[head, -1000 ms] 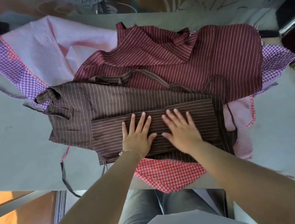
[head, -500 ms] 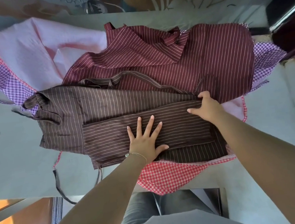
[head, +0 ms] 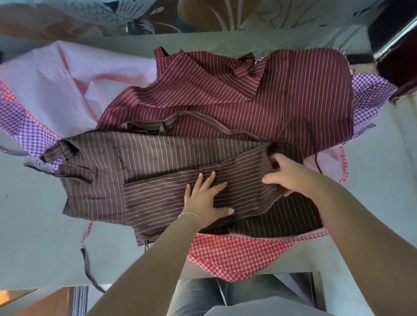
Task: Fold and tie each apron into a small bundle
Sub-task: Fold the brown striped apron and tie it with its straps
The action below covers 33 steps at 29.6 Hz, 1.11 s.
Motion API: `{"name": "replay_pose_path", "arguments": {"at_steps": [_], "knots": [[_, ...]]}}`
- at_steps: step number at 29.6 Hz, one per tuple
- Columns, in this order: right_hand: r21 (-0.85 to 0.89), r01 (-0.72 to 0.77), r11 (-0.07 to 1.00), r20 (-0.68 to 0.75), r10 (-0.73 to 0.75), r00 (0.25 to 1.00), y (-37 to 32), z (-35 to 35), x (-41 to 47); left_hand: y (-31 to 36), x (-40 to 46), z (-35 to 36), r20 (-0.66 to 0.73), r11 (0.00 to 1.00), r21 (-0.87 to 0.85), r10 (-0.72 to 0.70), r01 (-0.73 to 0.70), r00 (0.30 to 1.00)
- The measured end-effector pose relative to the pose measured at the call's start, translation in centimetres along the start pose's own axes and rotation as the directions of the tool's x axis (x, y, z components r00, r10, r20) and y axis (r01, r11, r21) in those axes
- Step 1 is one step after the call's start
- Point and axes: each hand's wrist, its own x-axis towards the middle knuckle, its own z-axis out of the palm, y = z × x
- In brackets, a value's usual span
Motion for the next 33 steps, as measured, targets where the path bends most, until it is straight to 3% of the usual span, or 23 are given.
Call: {"name": "replay_pose_path", "arguments": {"at_steps": [1, 2, 4, 6, 9, 12, 15, 16, 18, 20, 22, 27, 33], "knots": [[0.048, 0.059, 0.997, 0.004, -0.059, 0.998, -1.5, 1.2, -0.9, -0.3, -0.6, -1.1, -0.036, 0.966, -0.257, -0.048, 0.038, 0.998], [0.087, 0.116, 0.99, 0.021, -0.118, 0.993, -2.9, 2.6, -1.7, -0.9, -1.4, -2.2, -0.04, 0.84, -0.536, -0.126, 0.085, 0.991], [0.132, 0.217, 0.967, 0.08, -0.229, 0.97, -5.6, 6.2, -2.7, -2.4, -3.1, -4.3, 0.059, 0.432, -0.889, -0.214, 0.149, 0.975], [0.127, 0.308, 0.943, 0.142, -0.325, 0.935, -7.7, 10.5, -2.7, -4.8, -4.5, -5.3, 0.174, 0.129, -0.971, -0.213, 0.204, 0.962], [0.042, 0.395, 0.918, 0.294, -0.39, 0.873, -9.2, 16.8, -1.5, -7.6, -5.9, -5.8, 0.228, -0.014, -0.972, -0.268, 0.232, 0.936], [-0.006, 0.379, 0.926, 0.371, -0.35, 0.86, -8.3, 20.4, 0.0, -7.8, -6.6, -5.9, 0.236, 0.031, -0.965, -0.348, 0.262, 0.907], [-0.155, 0.412, 0.898, 0.085, -0.404, 0.911, -6.7, 20.8, 0.7, -8.3, -5.7, -5.0, 0.12, 0.302, -0.916, -0.423, 0.264, 0.898], [-0.222, 0.437, 0.872, -0.043, -0.456, 0.889, -6.0, 20.4, 0.9, -8.3, -5.3, -4.7, 0.064, 0.392, -0.882, -0.451, 0.262, 0.89], [-0.342, 0.497, 0.797, -0.262, -0.589, 0.764, -5.0, 19.3, 1.2, -8.2, -4.8, -4.5, -0.04, 0.541, -0.8, -0.479, 0.259, 0.877], [-0.473, 0.515, 0.714, -0.348, -0.689, 0.636, -4.1, 18.0, 2.1, -7.8, -5.0, -4.7, -0.115, 0.633, -0.725, -0.499, 0.271, 0.859], [-0.594, 0.488, 0.64, -0.258, -0.726, 0.638, -4.1, 17.1, 3.2, -8.1, -5.7, -4.7, -0.169, 0.656, -0.698, -0.54, 0.287, 0.824], [-0.809, 0.411, 0.421, 0.046, -0.651, 0.758, -5.4, 17.2, 4.8, -10.5, -7.6, -4.6, -0.279, 0.65, -0.712, -0.609, 0.266, 0.743], [-0.893, 0.316, 0.319, 0.098, -0.549, 0.83, -5.5, 18.7, 6.1, -12.7, -7.3, -4.5, -0.164, 0.612, -0.691, -0.652, 0.385, 0.74]]}}
